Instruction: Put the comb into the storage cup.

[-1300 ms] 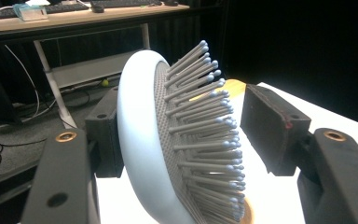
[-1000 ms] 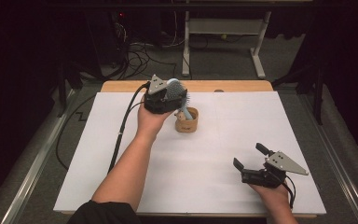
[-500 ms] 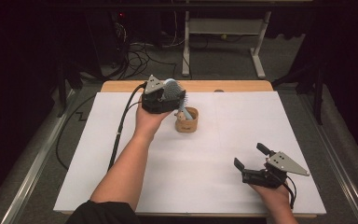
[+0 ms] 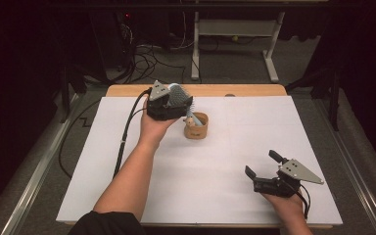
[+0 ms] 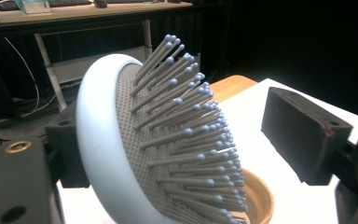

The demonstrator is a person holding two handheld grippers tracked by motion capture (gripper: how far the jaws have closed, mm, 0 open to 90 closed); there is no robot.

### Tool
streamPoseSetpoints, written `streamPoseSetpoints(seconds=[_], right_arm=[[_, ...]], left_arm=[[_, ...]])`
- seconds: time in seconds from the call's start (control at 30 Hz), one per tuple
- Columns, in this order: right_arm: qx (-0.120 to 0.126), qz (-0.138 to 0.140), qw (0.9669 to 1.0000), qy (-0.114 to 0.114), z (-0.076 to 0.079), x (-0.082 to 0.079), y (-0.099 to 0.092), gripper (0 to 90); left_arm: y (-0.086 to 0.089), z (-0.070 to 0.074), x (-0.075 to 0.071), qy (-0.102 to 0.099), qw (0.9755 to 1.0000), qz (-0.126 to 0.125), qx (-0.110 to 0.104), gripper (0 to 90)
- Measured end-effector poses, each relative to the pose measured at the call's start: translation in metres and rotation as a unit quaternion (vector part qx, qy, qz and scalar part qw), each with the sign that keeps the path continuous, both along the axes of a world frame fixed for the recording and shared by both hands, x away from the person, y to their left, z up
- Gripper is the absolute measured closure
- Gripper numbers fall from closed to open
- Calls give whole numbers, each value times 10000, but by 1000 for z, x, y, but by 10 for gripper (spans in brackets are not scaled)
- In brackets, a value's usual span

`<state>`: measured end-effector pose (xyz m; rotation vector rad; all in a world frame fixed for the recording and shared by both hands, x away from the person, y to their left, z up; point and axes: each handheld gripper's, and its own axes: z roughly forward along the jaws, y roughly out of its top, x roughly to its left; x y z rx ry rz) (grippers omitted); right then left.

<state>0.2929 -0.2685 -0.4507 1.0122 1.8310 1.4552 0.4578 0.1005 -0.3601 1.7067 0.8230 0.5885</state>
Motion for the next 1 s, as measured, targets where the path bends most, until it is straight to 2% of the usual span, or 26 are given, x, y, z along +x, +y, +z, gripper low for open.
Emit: streamPoseSetpoints(seconds=[0.6, 1.0], right_arm=[[-1, -23, 10000, -32, 0, 0, -1, 1], [19, -29, 10000, -28, 0, 0, -1, 1]], left_arm=[[9, -6, 4, 158, 9998, 11, -86, 128], [11, -7, 5, 168, 9998, 79, -102, 88]])
